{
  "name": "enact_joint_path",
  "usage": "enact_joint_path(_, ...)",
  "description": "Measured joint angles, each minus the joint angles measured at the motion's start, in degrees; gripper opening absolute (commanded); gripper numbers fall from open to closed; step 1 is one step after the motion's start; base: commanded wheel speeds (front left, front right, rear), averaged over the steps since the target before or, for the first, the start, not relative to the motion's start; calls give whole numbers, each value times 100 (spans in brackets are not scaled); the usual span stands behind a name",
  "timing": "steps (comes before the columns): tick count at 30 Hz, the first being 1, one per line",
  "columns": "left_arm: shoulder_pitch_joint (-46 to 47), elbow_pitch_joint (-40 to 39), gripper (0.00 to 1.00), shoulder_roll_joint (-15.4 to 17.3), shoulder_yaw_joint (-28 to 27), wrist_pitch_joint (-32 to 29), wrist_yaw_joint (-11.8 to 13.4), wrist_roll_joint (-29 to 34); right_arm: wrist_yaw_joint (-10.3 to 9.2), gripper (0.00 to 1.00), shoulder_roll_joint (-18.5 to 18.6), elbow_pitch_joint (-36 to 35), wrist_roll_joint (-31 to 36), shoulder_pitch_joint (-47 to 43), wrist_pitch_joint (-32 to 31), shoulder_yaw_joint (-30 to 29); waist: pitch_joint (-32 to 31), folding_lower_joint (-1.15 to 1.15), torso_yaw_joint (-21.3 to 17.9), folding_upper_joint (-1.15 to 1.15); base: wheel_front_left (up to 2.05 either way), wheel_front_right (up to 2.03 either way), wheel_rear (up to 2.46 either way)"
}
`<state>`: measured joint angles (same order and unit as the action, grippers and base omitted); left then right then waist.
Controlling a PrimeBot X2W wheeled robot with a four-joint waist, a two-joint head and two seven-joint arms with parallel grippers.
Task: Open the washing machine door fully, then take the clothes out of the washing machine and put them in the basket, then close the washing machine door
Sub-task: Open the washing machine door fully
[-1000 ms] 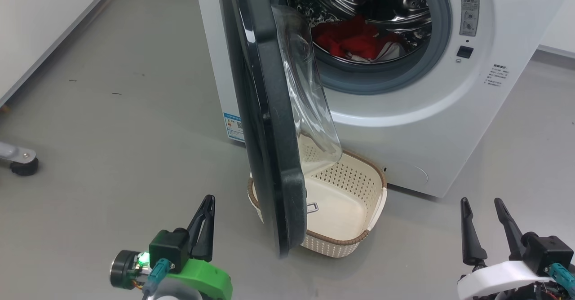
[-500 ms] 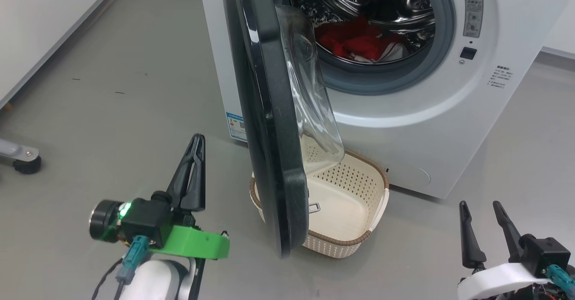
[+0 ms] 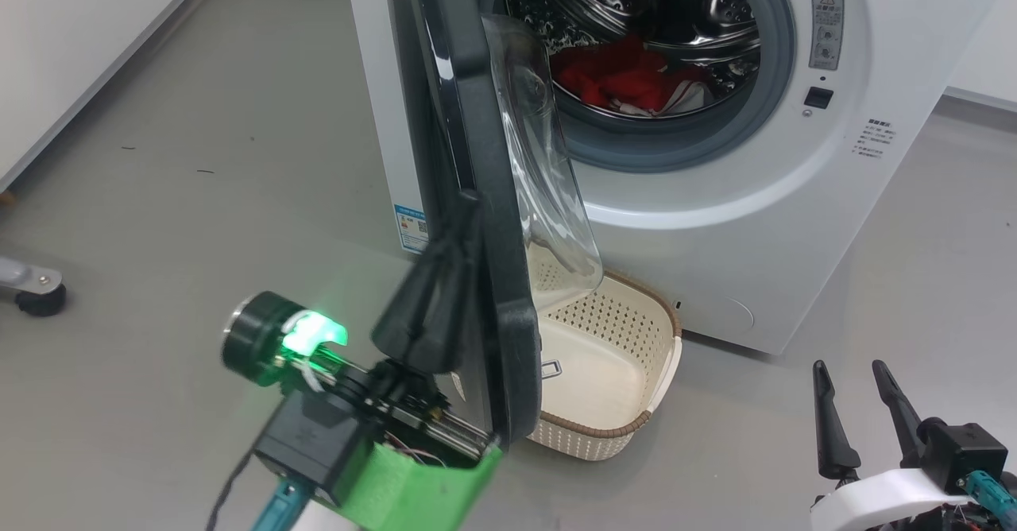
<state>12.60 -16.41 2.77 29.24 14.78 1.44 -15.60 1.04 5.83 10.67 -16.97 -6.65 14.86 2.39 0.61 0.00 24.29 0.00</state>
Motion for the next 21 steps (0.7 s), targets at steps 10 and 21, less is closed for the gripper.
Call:
enact_joint_path(10,-292,145,0,4,1176,-566,-587,-501,48,100,-59,80,35,-1,0,-21,-15,0,-97,0,0,0,0)
enact_joint_path(21,-706,1179,0,59,1303,-1432,-569,-820,137,100,-130,124,60,1,0,-85,4,0,-214,0,0,0,0)
